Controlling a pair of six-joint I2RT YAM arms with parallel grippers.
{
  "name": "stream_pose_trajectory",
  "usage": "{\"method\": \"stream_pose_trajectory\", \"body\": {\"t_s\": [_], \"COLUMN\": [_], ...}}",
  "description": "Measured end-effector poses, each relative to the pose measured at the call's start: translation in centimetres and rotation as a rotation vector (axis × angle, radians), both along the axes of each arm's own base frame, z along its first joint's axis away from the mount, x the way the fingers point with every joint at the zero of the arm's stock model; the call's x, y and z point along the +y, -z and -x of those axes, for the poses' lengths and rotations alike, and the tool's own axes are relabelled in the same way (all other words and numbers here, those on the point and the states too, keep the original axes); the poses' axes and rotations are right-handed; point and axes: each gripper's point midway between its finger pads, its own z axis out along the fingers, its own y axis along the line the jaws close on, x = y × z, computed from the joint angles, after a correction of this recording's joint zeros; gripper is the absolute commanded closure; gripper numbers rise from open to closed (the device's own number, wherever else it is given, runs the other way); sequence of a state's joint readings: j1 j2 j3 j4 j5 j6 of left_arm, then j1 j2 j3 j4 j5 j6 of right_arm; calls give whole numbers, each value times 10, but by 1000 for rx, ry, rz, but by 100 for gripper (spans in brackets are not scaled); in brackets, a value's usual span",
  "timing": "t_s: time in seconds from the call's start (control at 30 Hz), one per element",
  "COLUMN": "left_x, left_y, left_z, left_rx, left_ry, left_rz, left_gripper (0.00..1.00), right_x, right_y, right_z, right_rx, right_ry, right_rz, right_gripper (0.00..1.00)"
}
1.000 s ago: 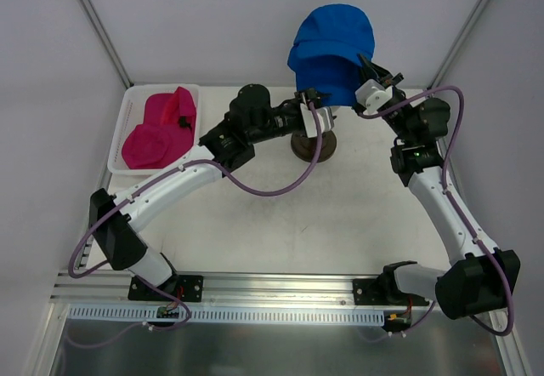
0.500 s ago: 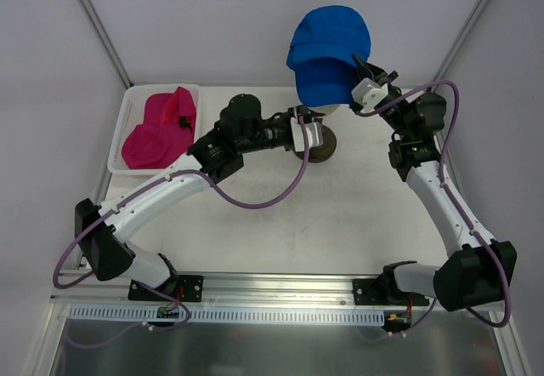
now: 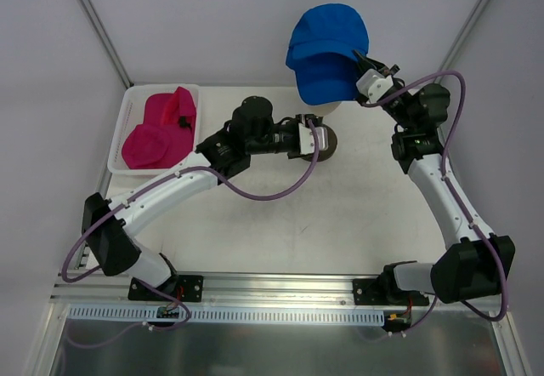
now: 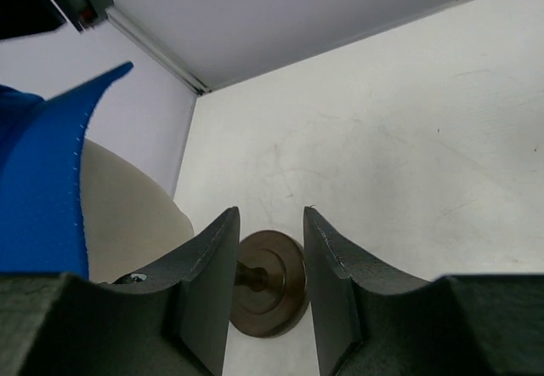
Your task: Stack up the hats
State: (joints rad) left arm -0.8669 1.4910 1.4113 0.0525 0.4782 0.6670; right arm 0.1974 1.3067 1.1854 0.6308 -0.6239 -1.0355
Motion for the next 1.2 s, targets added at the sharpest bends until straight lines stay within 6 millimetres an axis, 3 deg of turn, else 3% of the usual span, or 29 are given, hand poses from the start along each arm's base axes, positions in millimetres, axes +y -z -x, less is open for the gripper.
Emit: {"method": "stream_pose_trajectory", "body": {"t_s": [0.13,0.33,0.67,1.0,1.2], "left_x": [0,21,26,34,38], "left_y": [13,0,-29,-6,14], "left_z": [-19,-58,-68,-96,-94], "left_rx": [64,129,153,238,262], "left_ry": [-45,-153,-195,-272,-281], "left_rz": [-19,25,93,84,58], "left_gripper": [64,65,64,64,62], "right_x": [-5,-12,-8,-10,-11], "right_y": [1,5,16,20,22], "right_z": [1,11,16,16,15], "right_rx": [2,15,10,10,32], "right_ry": [-12,-48,-95,-123,-143], "right_rz": [15,52,127,160,160], "right_gripper": [99,100,100,100,100]}}
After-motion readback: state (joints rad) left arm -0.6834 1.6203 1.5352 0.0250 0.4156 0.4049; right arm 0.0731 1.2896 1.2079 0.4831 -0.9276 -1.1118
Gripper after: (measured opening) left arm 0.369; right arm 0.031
